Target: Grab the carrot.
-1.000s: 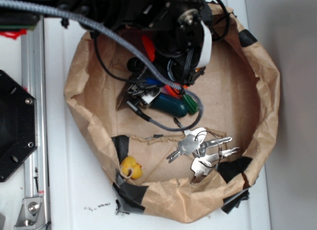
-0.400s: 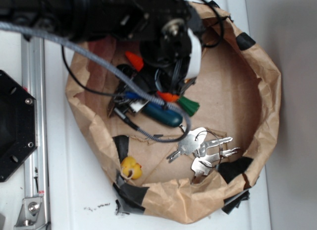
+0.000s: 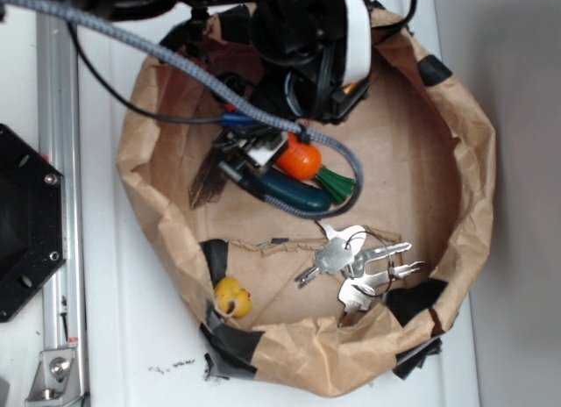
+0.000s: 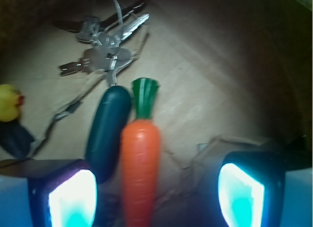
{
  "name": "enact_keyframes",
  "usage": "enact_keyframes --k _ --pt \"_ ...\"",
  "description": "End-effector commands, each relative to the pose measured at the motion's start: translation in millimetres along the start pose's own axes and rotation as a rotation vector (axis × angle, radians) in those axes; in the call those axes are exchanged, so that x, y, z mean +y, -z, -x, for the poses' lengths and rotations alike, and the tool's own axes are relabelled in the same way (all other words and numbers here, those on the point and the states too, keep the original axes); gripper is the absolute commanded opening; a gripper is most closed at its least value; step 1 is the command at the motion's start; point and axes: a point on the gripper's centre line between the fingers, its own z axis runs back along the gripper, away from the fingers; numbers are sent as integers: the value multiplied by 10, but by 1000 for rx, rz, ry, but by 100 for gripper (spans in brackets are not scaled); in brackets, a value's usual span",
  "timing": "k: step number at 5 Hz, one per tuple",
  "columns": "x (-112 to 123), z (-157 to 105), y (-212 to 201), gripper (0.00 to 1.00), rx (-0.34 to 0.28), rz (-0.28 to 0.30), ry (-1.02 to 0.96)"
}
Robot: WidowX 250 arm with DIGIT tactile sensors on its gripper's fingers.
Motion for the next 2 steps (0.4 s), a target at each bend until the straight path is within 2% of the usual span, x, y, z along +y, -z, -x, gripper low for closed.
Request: enact_keyframes --k 1,2 --pt "31 1 193 100 53 19 23" --pt "-158 -29 371 100 56 103 49"
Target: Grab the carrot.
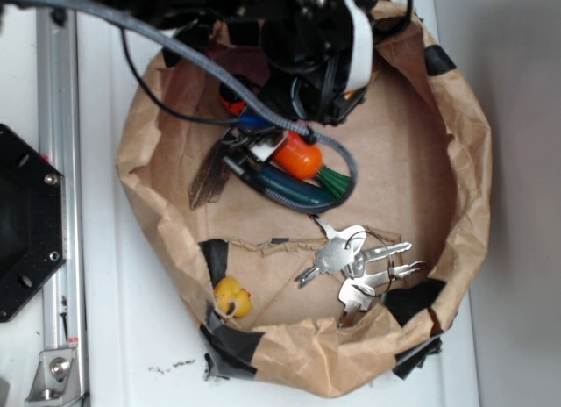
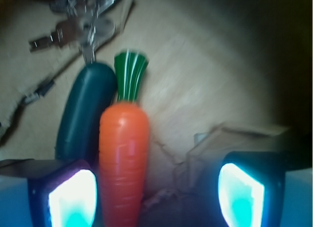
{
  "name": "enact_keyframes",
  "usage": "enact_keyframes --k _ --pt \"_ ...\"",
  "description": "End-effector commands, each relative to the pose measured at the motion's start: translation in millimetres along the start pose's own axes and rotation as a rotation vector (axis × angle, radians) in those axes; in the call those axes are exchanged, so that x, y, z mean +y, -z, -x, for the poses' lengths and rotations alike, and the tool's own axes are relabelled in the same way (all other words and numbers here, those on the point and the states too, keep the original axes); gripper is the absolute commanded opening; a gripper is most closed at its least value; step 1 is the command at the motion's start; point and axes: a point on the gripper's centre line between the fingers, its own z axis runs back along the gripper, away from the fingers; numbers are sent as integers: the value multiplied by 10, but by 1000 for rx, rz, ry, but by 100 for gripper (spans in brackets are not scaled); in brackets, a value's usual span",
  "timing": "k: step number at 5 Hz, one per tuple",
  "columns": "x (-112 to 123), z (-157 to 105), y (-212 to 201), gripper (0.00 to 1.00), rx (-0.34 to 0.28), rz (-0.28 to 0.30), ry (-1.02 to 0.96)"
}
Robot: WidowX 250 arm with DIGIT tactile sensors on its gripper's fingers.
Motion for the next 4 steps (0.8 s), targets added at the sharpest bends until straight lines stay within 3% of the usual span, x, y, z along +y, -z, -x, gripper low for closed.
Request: enact_keyframes --k 1,2,3,4 --pt "-251 -161 229 100 25 69 53" --pt "-259 -179 371 88 44 37 17" --pt "-200 -189 389 0 58 19 -1" --pt "-91 -214 317 0 49 2 -21"
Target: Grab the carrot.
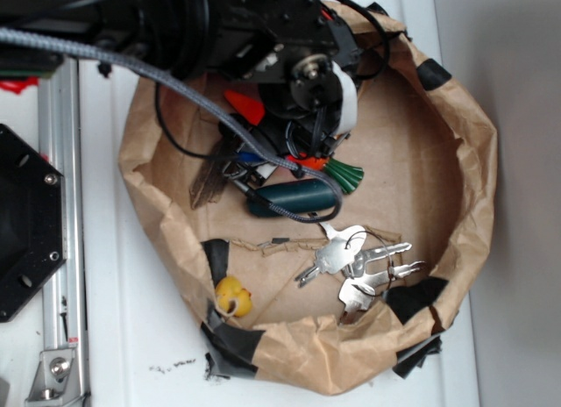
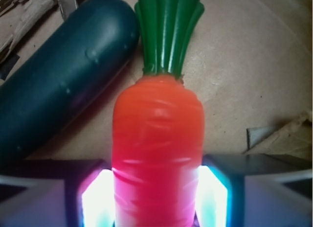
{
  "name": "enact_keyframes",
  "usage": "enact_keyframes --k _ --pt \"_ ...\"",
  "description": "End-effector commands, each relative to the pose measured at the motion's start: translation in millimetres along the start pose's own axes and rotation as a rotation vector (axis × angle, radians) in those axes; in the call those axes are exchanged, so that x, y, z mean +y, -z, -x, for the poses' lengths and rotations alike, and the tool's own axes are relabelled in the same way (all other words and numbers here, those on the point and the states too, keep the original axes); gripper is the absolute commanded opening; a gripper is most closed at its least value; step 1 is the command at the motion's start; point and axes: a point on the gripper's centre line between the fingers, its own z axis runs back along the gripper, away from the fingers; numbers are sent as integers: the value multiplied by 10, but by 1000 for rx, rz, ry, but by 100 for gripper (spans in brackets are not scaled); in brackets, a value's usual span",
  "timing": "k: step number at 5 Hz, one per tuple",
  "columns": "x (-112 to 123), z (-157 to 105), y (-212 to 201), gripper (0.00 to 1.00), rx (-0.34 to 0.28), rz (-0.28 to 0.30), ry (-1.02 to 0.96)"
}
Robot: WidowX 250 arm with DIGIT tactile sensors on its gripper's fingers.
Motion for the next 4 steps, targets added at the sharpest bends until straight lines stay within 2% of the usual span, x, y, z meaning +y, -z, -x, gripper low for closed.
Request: enact_keyframes --k 1,2,3,4 --pt "157 -220 -319 0 -27 -45 -67" --pt "139 -331 -819 0 -45 -93 -185" --pt "53 -408 -1283 0 -25 -247 -258" --pt "19 -426 -1420 0 -39 -203 -288"
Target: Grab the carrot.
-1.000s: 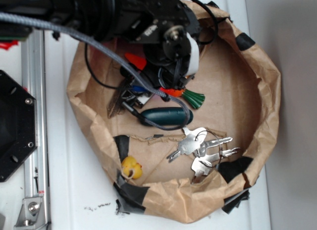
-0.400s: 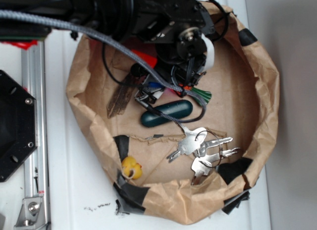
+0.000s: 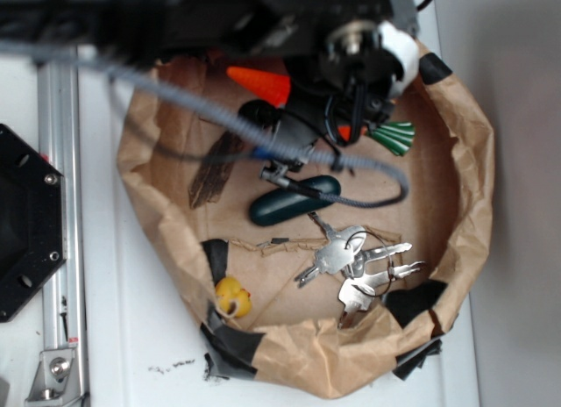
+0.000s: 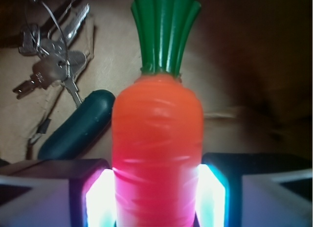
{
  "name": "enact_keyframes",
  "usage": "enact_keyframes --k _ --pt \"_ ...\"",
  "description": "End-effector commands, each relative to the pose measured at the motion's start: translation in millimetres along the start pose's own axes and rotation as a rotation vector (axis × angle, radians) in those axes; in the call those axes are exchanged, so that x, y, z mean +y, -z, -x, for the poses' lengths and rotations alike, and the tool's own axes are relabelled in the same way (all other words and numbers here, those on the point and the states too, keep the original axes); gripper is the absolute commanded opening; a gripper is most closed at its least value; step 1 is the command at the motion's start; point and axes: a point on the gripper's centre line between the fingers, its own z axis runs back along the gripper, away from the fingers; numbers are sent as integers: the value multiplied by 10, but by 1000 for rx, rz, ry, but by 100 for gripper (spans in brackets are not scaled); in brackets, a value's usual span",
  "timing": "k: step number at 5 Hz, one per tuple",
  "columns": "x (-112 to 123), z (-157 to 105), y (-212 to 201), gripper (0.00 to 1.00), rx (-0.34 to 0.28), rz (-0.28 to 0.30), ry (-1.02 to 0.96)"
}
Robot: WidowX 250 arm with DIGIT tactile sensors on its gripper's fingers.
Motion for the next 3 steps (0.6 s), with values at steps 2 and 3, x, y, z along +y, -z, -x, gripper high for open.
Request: enact_keyframes --k 2,3 --pt "-142 -129 -437 0 -92 96 -328" --pt "-173 -121 -471 0 -100 142 -423"
